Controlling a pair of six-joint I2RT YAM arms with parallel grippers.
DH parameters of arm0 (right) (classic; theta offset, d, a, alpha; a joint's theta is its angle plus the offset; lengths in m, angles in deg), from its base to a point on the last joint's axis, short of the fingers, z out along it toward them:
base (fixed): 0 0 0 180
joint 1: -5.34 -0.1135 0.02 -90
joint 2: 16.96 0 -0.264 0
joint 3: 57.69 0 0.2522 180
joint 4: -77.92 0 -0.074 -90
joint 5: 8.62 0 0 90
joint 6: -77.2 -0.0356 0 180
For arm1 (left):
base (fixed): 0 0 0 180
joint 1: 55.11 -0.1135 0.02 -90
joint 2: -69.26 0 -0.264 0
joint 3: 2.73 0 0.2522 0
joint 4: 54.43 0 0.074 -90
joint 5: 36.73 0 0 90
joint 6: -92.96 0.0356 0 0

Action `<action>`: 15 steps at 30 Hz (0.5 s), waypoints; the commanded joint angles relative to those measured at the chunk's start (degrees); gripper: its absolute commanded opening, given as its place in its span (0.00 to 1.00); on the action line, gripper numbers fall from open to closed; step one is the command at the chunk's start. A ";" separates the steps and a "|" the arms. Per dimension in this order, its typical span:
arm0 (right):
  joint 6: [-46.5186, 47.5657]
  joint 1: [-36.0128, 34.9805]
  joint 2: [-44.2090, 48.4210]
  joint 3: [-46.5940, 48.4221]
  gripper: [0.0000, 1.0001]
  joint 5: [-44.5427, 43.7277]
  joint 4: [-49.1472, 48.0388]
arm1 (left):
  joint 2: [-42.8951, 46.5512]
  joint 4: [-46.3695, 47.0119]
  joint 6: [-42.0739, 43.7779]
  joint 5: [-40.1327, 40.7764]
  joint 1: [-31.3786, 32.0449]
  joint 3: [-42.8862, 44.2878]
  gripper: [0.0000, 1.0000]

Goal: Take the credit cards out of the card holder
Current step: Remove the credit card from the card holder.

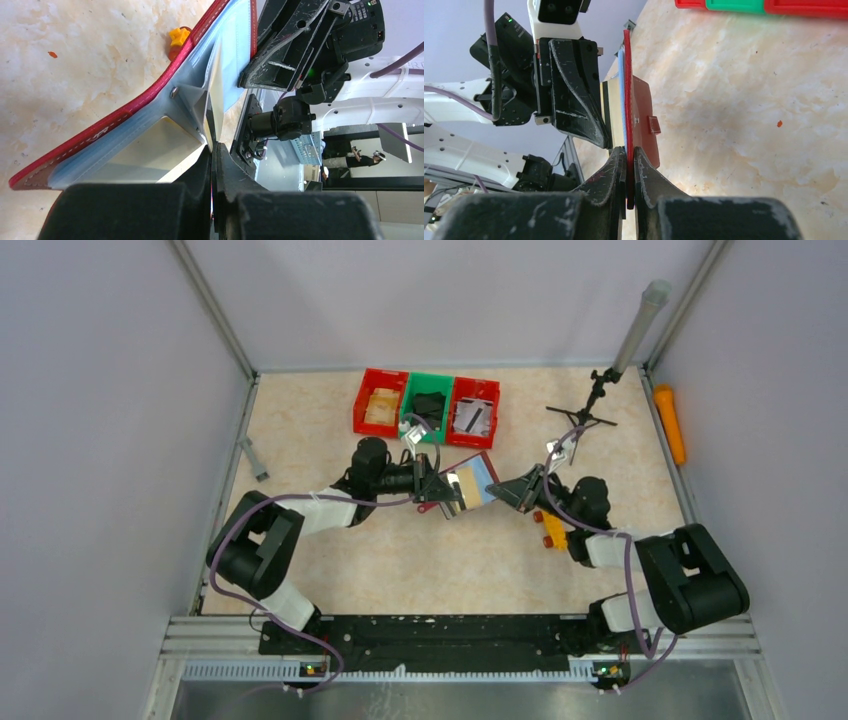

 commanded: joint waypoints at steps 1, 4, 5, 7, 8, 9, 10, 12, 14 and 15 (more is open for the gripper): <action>-1.14 1.34 1.73 -0.60 0.00 -0.21 -5.08 | 0.13 0.02 1.54 1.00 -0.37 2.12 0.00; -1.20 1.54 1.77 -0.68 0.00 -0.92 -4.43 | -0.22 -1.50 2.05 1.66 -0.40 2.64 0.00; -1.05 1.72 1.81 -0.69 0.00 -1.65 -3.51 | -0.30 -2.48 2.44 2.12 -0.40 2.84 0.00; 0.16 2.30 1.97 -0.04 0.00 -4.04 1.91 | -0.66 -5.65 3.40 3.34 -0.45 3.54 0.00; 1.08 2.63 1.87 0.64 0.00 -5.39 5.66 | -0.97 -7.80 4.28 4.32 -0.55 4.07 0.00; 2.08 2.79 1.75 1.49 0.00 -6.72 9.41 | -1.35 -9.86 4.97 5.18 -0.63 4.74 0.00; 3.19 2.87 1.24 2.50 0.00 -7.92 12.65 | -1.85 -11.63 5.45 5.90 -0.73 5.32 0.00; 4.50 2.95 -0.05 4.37 0.00 -10.50 19.29 | -2.69 -13.44 5.80 6.94 -1.04 6.10 0.00; 5.02 3.05 -2.35 5.59 0.00 -11.68 22.31 | -2.80 -14.04 5.96 7.38 -1.23 6.28 0.00; 5.15 3.13 -3.28 6.09 0.00 -11.79 23.38 | -2.68 -14.83 6.40 7.97 -1.30 6.42 0.00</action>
